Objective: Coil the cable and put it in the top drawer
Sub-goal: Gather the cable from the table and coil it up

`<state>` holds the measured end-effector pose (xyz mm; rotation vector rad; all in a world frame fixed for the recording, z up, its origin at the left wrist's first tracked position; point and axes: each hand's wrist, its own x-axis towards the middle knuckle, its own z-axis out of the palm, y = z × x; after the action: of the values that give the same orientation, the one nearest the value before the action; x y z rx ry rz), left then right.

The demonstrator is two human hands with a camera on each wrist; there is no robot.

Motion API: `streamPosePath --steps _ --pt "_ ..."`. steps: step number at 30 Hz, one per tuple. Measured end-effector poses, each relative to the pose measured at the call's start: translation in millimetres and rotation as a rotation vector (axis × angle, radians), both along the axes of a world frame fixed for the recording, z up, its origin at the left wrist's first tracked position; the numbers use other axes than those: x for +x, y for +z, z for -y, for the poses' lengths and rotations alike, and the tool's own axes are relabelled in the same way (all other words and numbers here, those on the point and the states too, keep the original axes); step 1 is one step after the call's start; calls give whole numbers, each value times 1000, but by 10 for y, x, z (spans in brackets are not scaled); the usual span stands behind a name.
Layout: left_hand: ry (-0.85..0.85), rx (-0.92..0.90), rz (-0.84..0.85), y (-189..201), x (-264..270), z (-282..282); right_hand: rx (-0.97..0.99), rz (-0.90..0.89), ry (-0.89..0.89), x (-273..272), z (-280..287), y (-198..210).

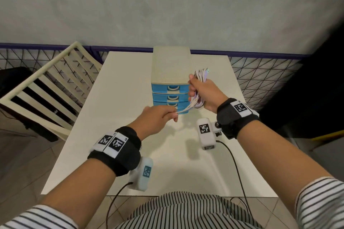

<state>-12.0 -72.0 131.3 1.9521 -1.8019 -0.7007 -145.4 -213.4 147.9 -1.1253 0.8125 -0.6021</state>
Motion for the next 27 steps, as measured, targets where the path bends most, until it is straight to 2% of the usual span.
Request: streamPosePath --steps 2,5,8,11,18,20,24,27 --pt "-18 -105 263 30 37 7 -44 -137 162 -19 -43 9" --pt "-99 -238 414 71 33 22 -56 -304 397 -38 -137 37" --pt "-173 -289 405 101 -11 28 43 -283 548 -38 -219 66" --pt "-121 -309 377 101 -35 32 156 -215 605 -46 -278 78" --pt "153 -263 -61 233 -92 -9 146 -173 614 -65 -319 80" --pt "164 -310 -44 235 -97 -11 103 -184 621 -47 -328 70" --pt "152 -437 171 173 -30 -22 57 -231 624 -6 -342 3" --pt "144 -379 139 155 -38 -12 -212 -381 615 26 -338 -42"
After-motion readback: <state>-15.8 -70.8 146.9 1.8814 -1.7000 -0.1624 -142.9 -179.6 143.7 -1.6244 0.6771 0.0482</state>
